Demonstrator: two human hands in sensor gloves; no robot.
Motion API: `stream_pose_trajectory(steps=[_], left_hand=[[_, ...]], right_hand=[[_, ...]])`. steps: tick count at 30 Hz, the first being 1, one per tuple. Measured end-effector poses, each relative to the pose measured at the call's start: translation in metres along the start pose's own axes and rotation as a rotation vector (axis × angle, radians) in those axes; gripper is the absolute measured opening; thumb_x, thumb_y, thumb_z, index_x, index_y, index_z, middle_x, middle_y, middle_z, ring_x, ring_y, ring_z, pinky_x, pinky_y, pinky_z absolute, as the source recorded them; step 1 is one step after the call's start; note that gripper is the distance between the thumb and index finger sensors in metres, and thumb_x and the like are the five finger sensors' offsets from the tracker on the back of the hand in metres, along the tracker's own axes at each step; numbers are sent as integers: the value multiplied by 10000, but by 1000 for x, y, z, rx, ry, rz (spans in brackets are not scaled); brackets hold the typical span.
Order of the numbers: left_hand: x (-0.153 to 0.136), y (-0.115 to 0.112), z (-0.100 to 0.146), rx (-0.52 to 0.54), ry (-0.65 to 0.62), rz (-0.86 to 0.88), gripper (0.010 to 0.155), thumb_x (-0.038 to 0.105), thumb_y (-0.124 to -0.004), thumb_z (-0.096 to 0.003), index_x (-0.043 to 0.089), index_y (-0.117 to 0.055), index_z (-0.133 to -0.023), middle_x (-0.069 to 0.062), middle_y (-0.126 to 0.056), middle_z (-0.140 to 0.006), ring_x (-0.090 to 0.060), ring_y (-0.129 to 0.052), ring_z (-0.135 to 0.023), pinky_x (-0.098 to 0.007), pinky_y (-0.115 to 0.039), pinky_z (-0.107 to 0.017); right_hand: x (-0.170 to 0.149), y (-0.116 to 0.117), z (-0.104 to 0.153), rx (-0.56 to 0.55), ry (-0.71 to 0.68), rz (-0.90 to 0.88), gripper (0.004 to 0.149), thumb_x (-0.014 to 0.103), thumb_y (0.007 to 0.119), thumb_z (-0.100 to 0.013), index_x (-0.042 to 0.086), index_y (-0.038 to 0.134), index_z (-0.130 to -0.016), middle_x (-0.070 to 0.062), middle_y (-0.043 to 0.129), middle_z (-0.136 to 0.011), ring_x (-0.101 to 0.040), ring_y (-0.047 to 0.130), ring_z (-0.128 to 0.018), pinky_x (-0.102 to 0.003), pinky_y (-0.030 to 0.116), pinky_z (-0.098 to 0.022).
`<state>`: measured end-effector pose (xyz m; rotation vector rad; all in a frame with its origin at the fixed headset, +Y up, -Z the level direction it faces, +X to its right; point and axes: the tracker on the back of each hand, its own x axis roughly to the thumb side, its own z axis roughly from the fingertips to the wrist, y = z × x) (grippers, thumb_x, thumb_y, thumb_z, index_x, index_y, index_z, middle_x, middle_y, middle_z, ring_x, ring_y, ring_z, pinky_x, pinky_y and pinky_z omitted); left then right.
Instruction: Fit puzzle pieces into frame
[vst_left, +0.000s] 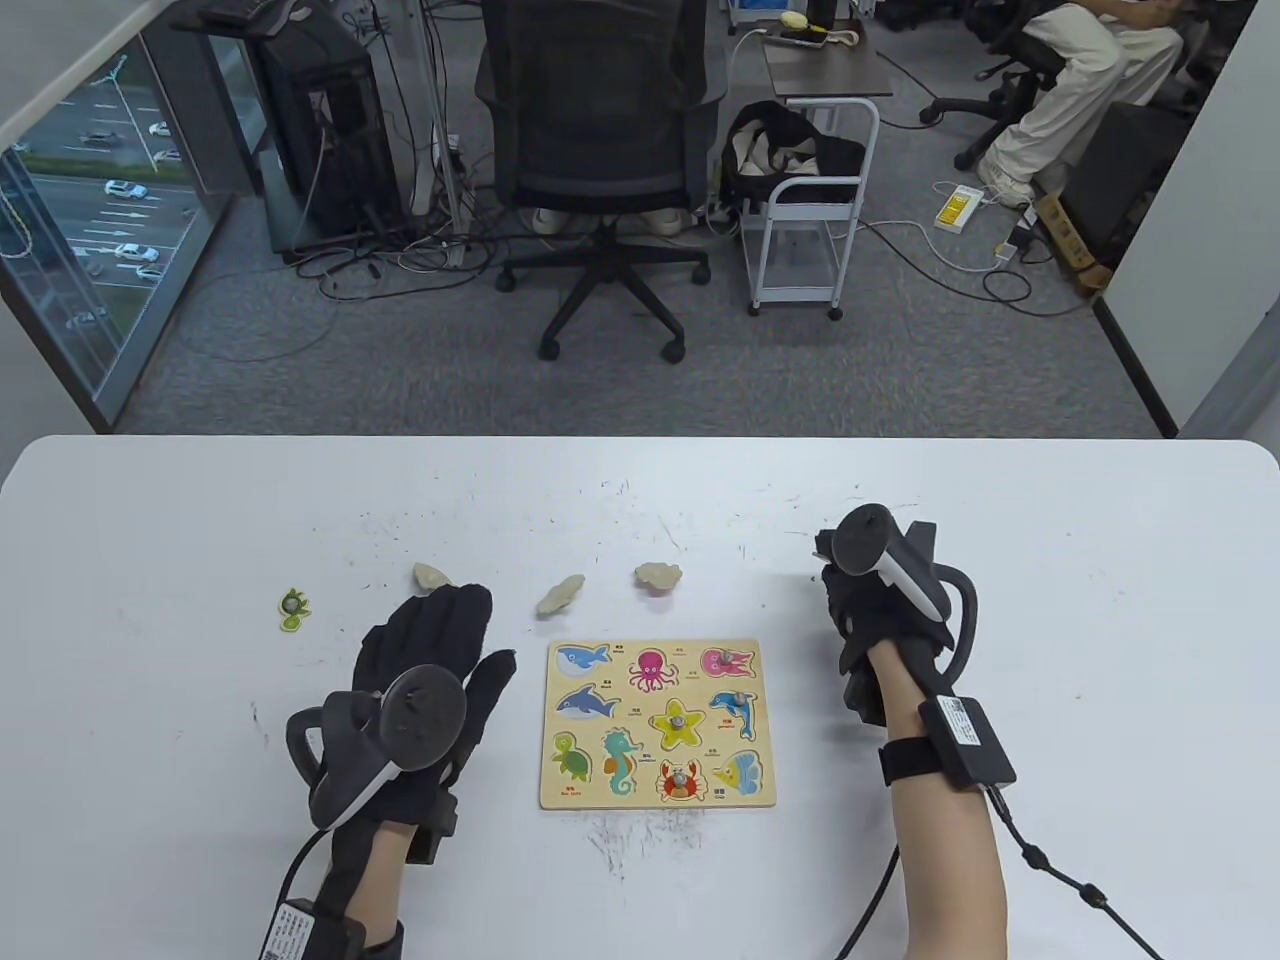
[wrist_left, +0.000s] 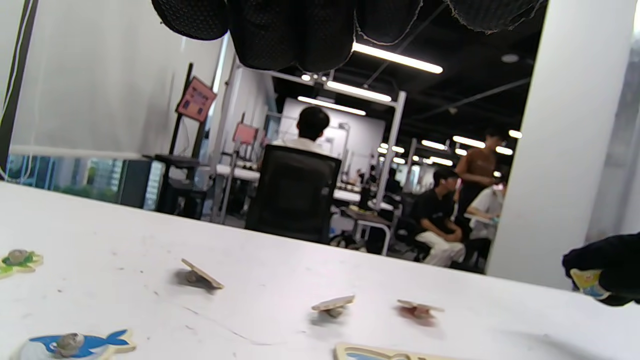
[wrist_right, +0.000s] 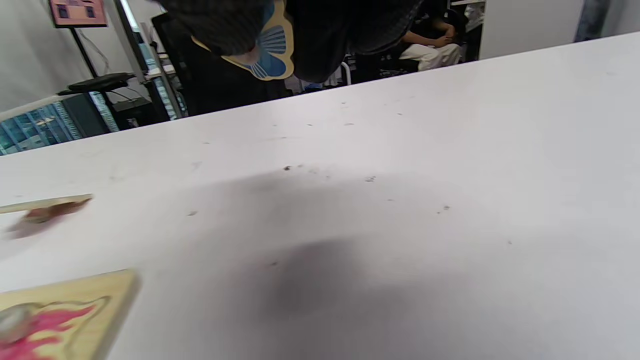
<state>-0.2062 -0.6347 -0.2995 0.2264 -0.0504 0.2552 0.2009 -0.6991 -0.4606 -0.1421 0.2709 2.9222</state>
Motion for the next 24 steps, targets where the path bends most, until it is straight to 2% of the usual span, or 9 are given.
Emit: stream_pose_trajectory(steps=[4,8,11,14,20,24], left_hand=[[1,-1,0,-33,-12,113,673,631,-628,-549,348,-554,-1155,-22,-720,-1204,-329,-721,-1089,-543,-619,-806],[3,-10,-3,-92,-51,233,668,629,-628,-550,346,-557,-1151,-11,-731,-1194,-311,-743,-1075,-504,-630,-809],[7,-18,-5,-147,-90,331,674,632,-635,-548,342,-556,-1151,-7,-736,-1188,-300,-754,-1068,-491,-639,-806],[15,-21,-4,-190,-135,409,673,627,-642,-549,340,-554,-1151,-1,-739,-1185,-292,-758,-1066,-485,-641,-805],[35,-23,3,-229,-238,484,680,617,-676,-546,330,-551,-1150,14,-751,-1175,-275,-779,-1055,-470,-660,-799],[43,-29,3,-304,-281,533,646,530,-722,-563,304,-555,-1144,17,-764,-1159,-257,-819,-1029,-442,-707,-774]], right_hand=[[26,-12,38,-36,-128,-16,478,360,817,-509,357,716,-976,56,833,-1004,-182,906,-891,-426,715,-711],[57,-21,89,-107,-282,-85,480,367,831,-501,332,733,-970,36,863,-977,-188,940,-855,-433,743,-692],[74,-21,125,-134,-388,-189,482,372,840,-495,328,741,-964,34,877,-962,-185,955,-835,-429,756,-680],[84,-18,149,-164,-439,-285,481,379,852,-489,323,752,-956,35,891,-945,-179,968,-813,-424,768,-667],[93,-9,174,-149,-526,-443,479,408,883,-467,321,781,-927,44,922,-901,-160,994,-760,-412,788,-640],[96,-4,175,-117,-536,-426,481,432,905,-442,319,807,-900,47,953,-854,-145,1023,-701,-401,817,-602]])
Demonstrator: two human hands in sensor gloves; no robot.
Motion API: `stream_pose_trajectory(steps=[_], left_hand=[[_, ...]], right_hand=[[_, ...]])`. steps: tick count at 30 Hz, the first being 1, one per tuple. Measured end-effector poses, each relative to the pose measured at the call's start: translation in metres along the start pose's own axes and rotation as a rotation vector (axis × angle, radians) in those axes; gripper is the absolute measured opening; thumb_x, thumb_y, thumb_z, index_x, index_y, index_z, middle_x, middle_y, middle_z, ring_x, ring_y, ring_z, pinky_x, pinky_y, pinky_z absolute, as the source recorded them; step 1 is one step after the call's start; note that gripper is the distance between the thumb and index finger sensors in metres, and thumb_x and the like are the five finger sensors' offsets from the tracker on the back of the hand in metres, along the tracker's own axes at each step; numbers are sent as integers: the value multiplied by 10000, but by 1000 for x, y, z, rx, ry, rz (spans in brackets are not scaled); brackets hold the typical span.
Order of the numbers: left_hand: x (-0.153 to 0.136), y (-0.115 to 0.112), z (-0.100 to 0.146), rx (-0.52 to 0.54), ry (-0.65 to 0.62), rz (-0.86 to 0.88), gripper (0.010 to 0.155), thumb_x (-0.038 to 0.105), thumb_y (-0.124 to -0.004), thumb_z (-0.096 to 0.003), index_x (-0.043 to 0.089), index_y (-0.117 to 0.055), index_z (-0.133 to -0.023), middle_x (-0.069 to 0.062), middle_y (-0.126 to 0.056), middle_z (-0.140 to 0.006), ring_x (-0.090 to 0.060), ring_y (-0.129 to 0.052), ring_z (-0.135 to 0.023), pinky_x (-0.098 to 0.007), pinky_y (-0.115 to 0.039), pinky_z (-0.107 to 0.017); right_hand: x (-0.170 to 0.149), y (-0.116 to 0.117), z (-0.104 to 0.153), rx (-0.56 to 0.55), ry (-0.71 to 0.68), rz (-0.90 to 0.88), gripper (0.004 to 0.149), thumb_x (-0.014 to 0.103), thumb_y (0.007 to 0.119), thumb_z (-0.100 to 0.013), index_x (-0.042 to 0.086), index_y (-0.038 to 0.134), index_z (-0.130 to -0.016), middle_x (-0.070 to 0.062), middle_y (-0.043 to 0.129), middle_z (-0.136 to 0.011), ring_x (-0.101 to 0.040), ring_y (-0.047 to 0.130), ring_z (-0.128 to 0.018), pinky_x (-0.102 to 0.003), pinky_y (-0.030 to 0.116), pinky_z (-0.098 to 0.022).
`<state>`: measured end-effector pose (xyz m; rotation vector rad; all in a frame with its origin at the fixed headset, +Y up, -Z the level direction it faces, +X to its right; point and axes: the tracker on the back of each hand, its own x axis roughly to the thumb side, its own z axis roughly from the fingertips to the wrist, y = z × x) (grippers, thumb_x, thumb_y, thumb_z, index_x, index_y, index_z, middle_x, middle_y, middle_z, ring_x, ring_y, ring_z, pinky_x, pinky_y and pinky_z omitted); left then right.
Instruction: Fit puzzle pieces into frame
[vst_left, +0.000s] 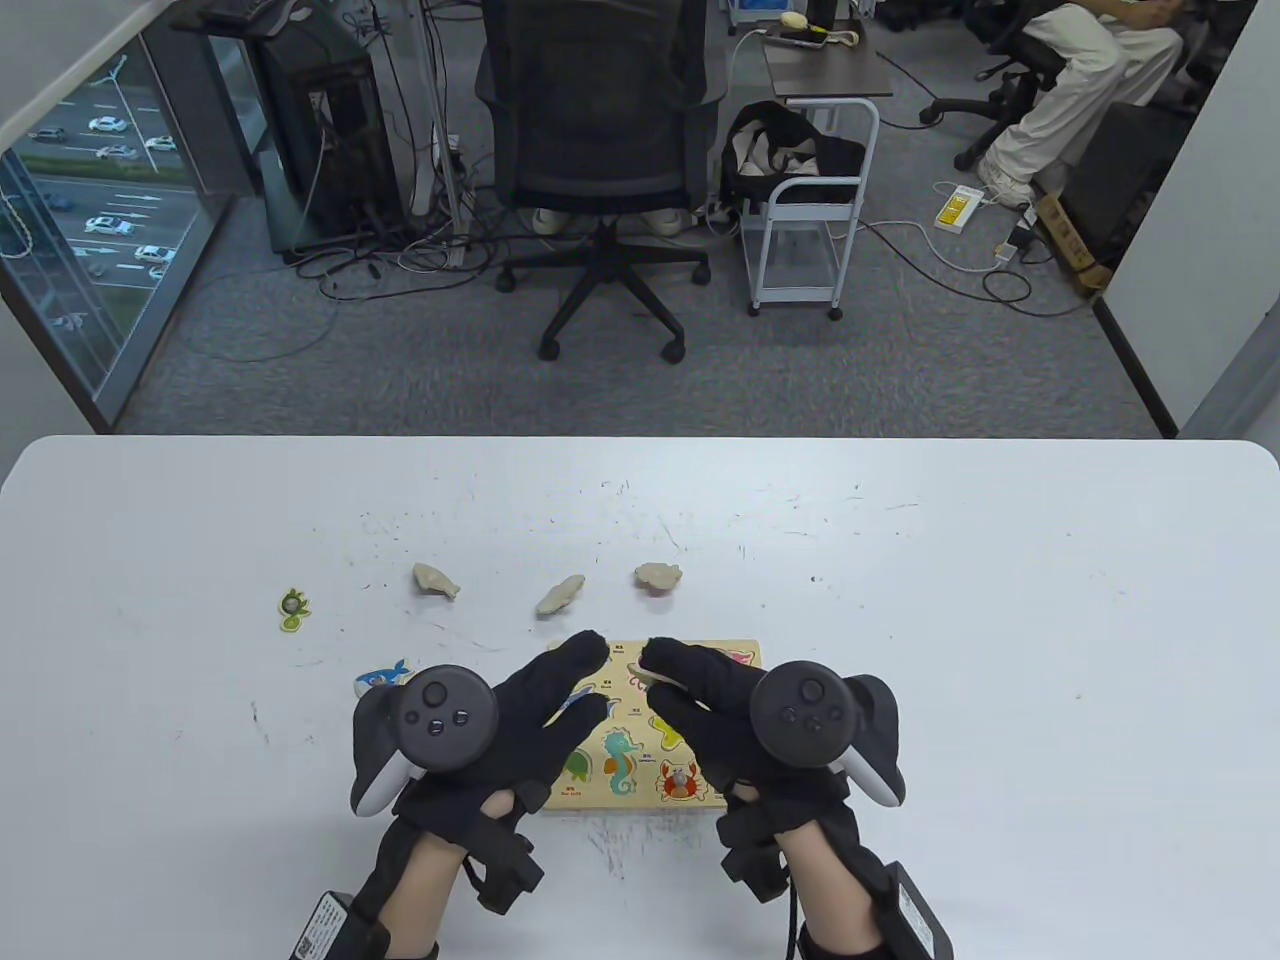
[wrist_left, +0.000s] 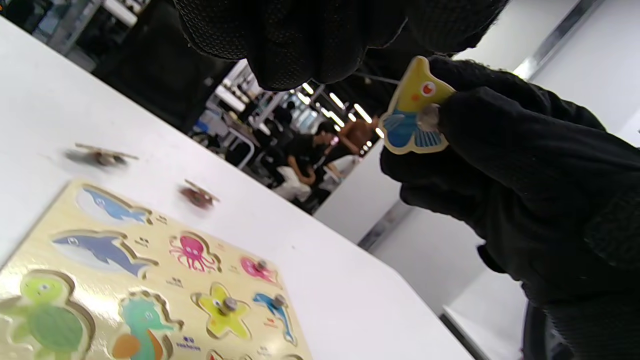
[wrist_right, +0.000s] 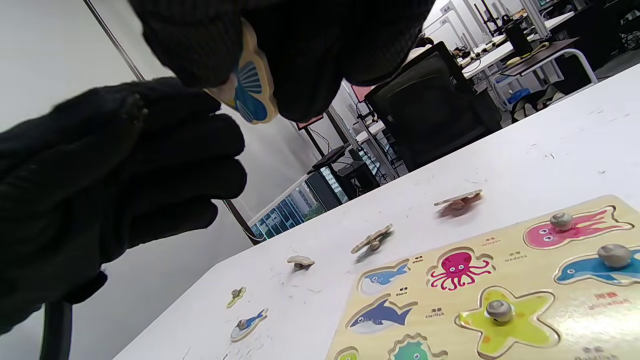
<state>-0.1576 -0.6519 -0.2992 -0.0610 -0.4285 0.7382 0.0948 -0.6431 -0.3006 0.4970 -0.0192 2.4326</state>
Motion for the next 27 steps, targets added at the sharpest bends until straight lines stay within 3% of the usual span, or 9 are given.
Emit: stream_pose_trajectory(steps=[5,21,27], left_hand=[[4,-10,-3,-23,-10,-26,631,498,-740,-563,302,-566,-1138,22,-786,-1142,-242,-843,-1012,-435,-724,-764],[4,-10,-3,70,10,-95,493,460,-778,-544,318,-749,-1015,98,-997,-916,-113,-1039,-782,-331,-869,-632],[-2,-10,-4,80,36,-67,474,463,-776,-546,330,-763,-1001,105,-1009,-891,-104,-1045,-761,-328,-872,-624]], right_hand=[[2,8,0,53,-25,7,482,447,922,-418,328,821,-874,58,965,-823,-130,1028,-667,-398,821,-591],[2,15,1,19,-21,10,492,455,907,-417,323,803,-880,59,952,-824,-129,1014,-670,-406,807,-606],[20,13,14,-117,-38,244,596,472,854,-471,344,648,-1014,48,777,-1032,-203,870,-892,-464,688,-724]])
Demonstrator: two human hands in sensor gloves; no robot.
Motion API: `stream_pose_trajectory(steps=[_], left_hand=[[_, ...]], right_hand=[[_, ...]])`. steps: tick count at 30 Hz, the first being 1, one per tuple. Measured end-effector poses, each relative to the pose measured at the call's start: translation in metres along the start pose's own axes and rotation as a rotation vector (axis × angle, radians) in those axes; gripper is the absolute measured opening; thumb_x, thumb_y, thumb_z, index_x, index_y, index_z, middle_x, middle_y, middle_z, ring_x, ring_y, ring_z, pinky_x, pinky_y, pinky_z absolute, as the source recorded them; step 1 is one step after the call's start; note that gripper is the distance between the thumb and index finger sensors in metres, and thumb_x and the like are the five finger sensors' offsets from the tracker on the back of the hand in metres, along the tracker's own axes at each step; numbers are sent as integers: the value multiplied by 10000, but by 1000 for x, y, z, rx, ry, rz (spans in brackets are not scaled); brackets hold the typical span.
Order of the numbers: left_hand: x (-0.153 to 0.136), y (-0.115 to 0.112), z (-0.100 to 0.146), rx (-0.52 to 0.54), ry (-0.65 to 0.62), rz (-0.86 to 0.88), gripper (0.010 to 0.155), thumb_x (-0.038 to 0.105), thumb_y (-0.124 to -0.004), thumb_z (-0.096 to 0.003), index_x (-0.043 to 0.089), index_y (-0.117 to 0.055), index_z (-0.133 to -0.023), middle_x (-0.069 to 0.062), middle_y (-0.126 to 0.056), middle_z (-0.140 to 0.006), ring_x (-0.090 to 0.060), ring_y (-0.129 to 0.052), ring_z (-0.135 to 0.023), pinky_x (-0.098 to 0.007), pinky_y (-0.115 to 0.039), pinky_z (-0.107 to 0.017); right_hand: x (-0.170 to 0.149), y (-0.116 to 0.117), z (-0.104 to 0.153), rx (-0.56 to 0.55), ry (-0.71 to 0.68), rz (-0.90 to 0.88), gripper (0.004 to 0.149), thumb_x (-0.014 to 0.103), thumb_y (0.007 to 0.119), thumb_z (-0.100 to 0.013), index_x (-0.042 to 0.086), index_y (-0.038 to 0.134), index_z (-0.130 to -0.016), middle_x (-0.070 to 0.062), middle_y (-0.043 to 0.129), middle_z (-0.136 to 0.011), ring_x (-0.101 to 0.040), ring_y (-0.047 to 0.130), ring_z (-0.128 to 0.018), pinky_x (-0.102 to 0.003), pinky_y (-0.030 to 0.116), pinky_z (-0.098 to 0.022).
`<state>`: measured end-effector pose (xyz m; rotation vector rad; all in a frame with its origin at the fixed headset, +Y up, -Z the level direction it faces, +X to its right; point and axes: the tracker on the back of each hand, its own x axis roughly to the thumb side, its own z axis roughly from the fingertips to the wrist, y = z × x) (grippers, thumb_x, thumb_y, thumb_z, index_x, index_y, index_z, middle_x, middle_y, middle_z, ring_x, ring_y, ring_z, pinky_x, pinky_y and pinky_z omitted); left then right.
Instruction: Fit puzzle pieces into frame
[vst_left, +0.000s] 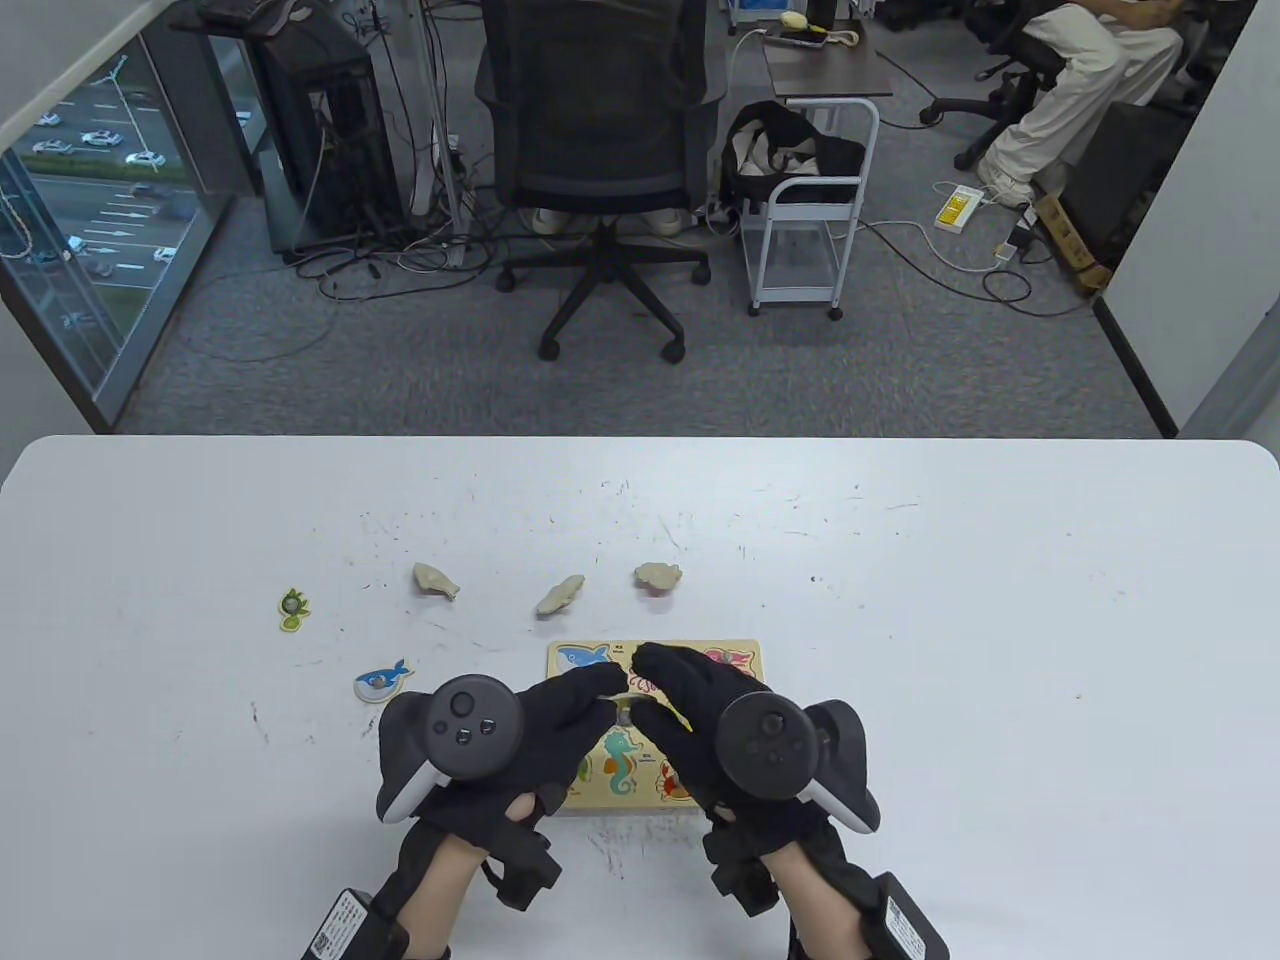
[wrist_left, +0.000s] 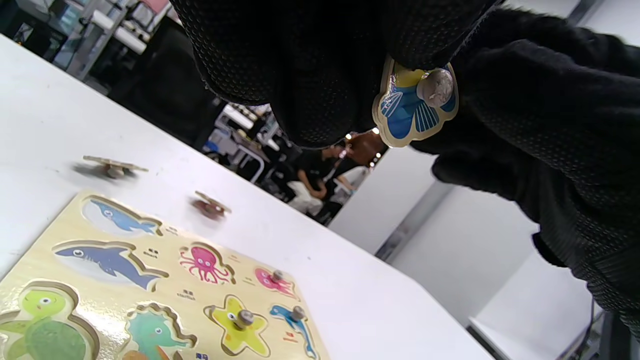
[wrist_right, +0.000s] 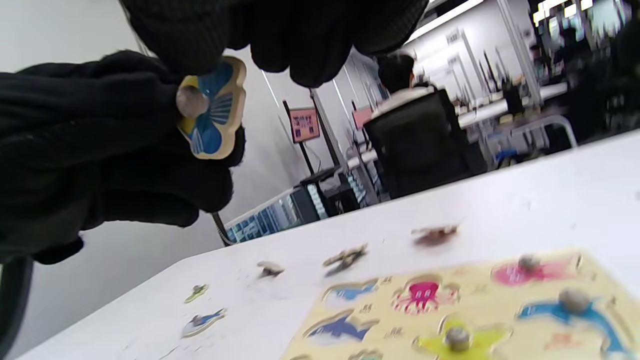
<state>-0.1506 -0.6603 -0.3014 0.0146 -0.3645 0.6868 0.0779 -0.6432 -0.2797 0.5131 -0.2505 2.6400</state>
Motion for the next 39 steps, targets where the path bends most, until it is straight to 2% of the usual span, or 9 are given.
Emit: stream_pose_trajectory(steps=[4,8,12,28,39], left_hand=[[-6,2,0,27,36,51,475,466,-772,-548,326,-763,-1002,105,-1009,-889,-104,-1046,-757,-328,-874,-620],[-10,4,1,47,55,76,475,469,-771,-550,322,-764,-1002,105,-1011,-885,-100,-1051,-750,-324,-880,-613],[-11,4,1,52,66,90,475,472,-772,-549,322,-766,-1000,107,-1016,-878,-96,-1057,-740,-320,-887,-603],[-21,-7,-6,-130,58,370,547,504,-779,-540,257,-741,-1027,63,-1008,-887,-115,-1058,-731,-329,-888,-594],[-21,-11,-8,-174,27,376,593,531,-767,-541,247,-700,-1058,45,-978,-931,-138,-1034,-775,-346,-864,-624]], right_hand=[[15,-5,9,-101,-51,73,564,471,847,-479,357,661,-999,69,780,-1019,-187,862,-885,-452,686,-727],[25,-2,11,-91,-86,125,478,459,851,-479,366,738,-934,87,859,-928,-155,919,-788,-427,729,-684],[27,4,10,-82,-75,174,477,457,855,-476,371,736,-930,91,862,-914,-147,923,-767,-421,734,-676],[23,11,5,-62,-18,213,489,459,860,-474,373,727,-936,96,848,-924,-154,909,-785,-431,722,-687],[16,11,4,-72,9,164,454,438,872,-473,376,748,-906,101,868,-894,-149,925,-763,-431,736,-676]])
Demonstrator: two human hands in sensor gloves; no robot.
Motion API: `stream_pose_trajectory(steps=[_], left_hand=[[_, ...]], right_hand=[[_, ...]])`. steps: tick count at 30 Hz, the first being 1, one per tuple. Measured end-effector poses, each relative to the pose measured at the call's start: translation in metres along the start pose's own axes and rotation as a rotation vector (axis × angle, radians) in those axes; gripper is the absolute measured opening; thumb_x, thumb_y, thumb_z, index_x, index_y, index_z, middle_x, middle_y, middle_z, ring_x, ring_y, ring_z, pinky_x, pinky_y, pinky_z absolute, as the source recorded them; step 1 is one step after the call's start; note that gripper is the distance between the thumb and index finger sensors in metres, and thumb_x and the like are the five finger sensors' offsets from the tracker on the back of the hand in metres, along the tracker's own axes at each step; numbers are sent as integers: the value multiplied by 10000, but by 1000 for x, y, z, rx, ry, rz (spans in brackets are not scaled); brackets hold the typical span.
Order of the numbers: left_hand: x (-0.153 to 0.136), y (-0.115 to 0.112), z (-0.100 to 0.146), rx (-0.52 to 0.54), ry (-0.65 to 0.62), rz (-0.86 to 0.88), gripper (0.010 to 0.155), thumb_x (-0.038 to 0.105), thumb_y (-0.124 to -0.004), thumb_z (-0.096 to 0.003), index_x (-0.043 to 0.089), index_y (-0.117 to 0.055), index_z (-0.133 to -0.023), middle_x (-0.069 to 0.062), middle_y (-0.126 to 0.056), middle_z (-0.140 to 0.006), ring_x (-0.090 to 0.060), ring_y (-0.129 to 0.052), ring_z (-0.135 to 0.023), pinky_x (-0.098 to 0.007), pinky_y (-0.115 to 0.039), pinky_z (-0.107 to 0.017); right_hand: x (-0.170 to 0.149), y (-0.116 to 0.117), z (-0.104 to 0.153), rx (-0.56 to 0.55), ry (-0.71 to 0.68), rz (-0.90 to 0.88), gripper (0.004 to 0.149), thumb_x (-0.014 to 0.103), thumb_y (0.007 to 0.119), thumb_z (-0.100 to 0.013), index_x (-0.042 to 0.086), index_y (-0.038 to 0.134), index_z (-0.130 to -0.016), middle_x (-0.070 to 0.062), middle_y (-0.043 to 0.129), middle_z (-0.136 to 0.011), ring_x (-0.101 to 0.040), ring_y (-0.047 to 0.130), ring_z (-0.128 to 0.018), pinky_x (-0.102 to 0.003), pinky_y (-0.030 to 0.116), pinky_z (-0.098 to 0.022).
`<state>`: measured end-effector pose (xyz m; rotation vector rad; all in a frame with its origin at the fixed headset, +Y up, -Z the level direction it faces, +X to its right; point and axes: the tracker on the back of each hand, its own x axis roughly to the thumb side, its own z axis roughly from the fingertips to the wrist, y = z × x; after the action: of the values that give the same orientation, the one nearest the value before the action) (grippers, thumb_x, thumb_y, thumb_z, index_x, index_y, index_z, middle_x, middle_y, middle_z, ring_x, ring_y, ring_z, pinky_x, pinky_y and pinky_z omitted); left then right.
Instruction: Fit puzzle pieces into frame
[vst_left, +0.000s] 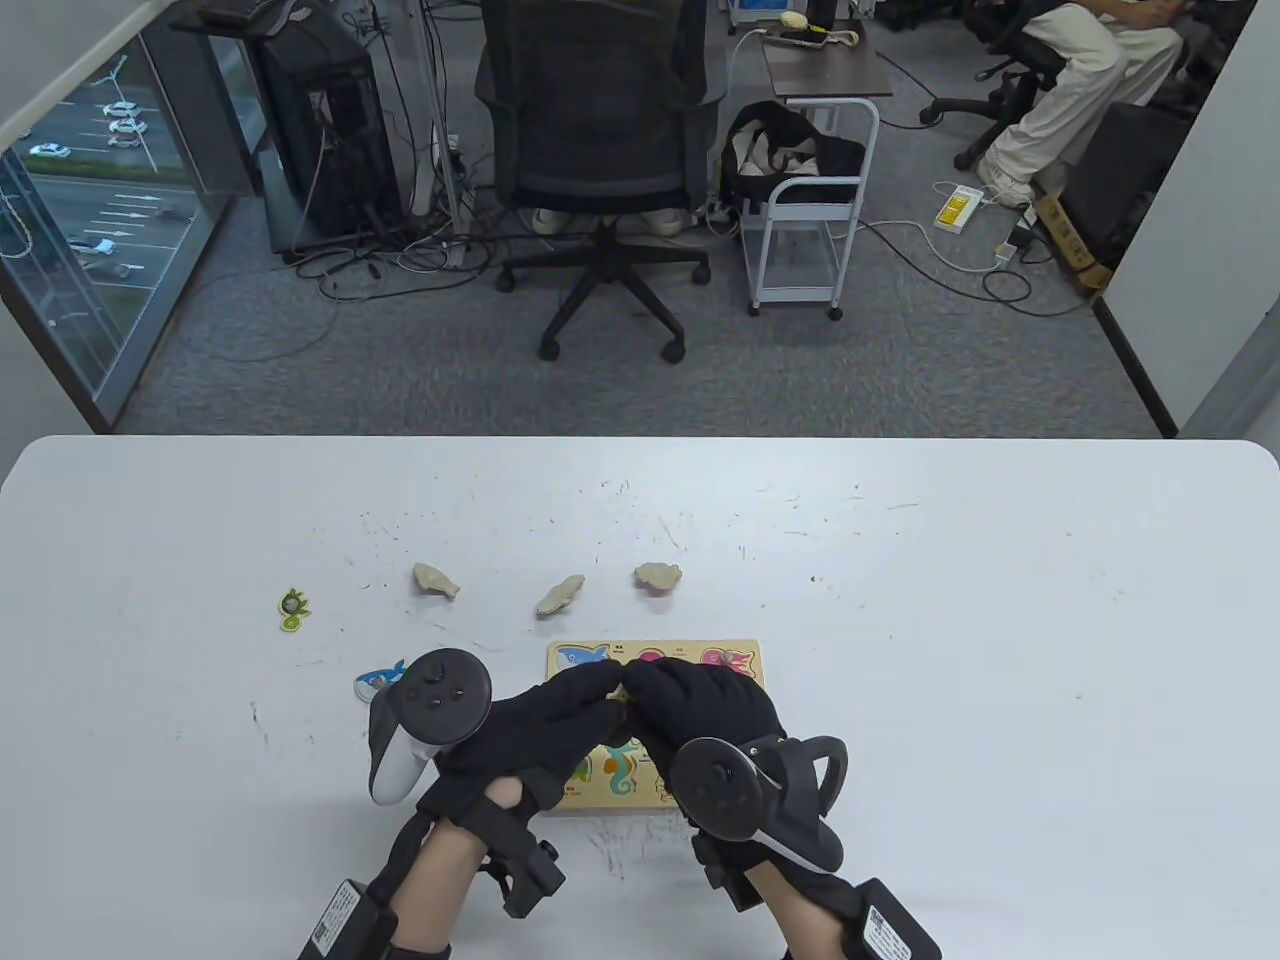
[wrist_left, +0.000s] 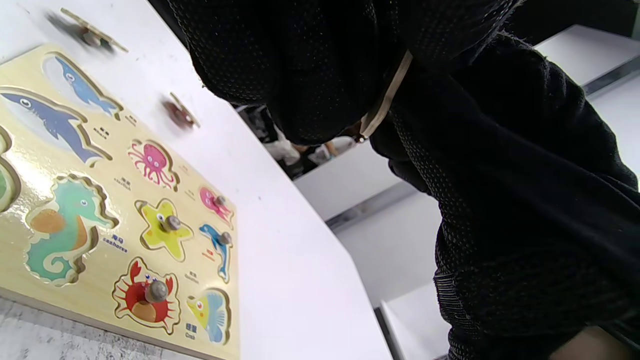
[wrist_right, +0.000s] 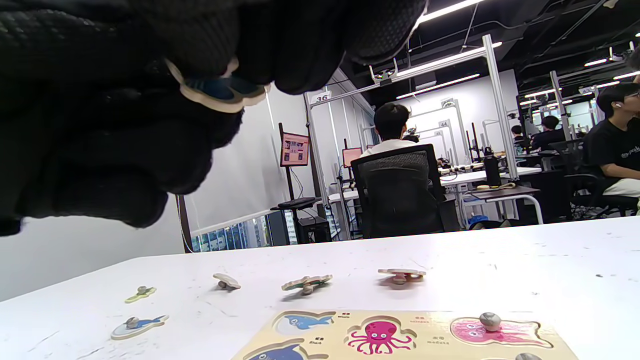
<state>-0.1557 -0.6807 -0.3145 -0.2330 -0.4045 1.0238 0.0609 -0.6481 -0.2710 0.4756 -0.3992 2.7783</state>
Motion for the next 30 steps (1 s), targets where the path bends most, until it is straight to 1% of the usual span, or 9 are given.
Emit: stream_pose_trajectory(steps=[3,8,12,15,17,22,26,27,30], left_hand=[[2,0,0,-1,-18,-22,601,542,-759,-544,263,-684,-1070,45,-956,-960,-158,-1008,-813,-376,-840,-651],[9,3,4,40,-43,-125,611,559,-747,-543,279,-674,-1081,38,-936,-990,-180,-986,-844,-396,-820,-672],[14,9,10,143,-37,-281,622,571,-727,-546,289,-657,-1095,23,-904,-1032,-210,-951,-890,-426,-792,-698],[19,14,15,258,-12,-479,627,581,-709,-545,301,-646,-1102,8,-873,-1069,-235,-920,-930,-448,-769,-720],[20,18,17,295,-1,-556,645,591,-693,-546,302,-620,-1118,0,-840,-1101,-251,-890,-963,-466,-749,-736],[20,29,22,349,10,-617,679,608,-675,-543,303,-579,-1143,-32,-756,-1168,-297,-804,-1035,-508,-693,-770],[21,36,27,405,43,-744,699,620,-673,-538,306,-560,-1153,-40,-693,-1210,-329,-723,-1086,-541,-641,-794],[22,38,29,424,55,-797,706,624,-671,-538,308,-550,-1157,-40,-675,-1221,-330,-700,-1100,-547,-626,-801],[23,40,30,435,88,-867,728,632,-667,-536,311,-519,-1172,-52,-611,-1254,-361,-620,-1133,-579,-571,-815]], right_hand=[[-2,-3,0,-4,3,-19,449,432,874,-474,378,752,-903,100,871,-894,-147,927,-762,-430,738,-674],[-7,-4,-1,3,21,-27,447,428,872,-477,381,751,-905,102,871,-897,-146,926,-765,-429,736,-677],[-10,-5,-2,11,38,-24,446,424,871,-479,381,753,-907,103,870,-900,-147,924,-770,-430,735,-678],[-11,-7,-2,20,52,-5,444,420,869,-481,382,755,-908,102,869,-904,-149,924,-774,-432,732,-681],[-11,-7,-1,24,53,18,442,416,869,-482,382,757,-908,100,871,-905,-153,925,-774,-433,732,-681],[-15,-7,-2,69,54,111,441,410,868,-483,385,759,-909,100,869,-911,-155,923,-782,-436,728,-685],[-21,0,-2,113,66,297,442,410,867,-482,386,758,-909,103,869,-911,-152,923,-784,-436,727,-687],[-24,5,-2,147,70,357,442,410,866,-482,387,757,-909,102,868,-913,-152,922,-785,-435,727,-688],[-32,13,0,202,83,418,442,412,867,-479,389,759,-907,107,870,-910,-149,923,-784,-435,727,-688]])
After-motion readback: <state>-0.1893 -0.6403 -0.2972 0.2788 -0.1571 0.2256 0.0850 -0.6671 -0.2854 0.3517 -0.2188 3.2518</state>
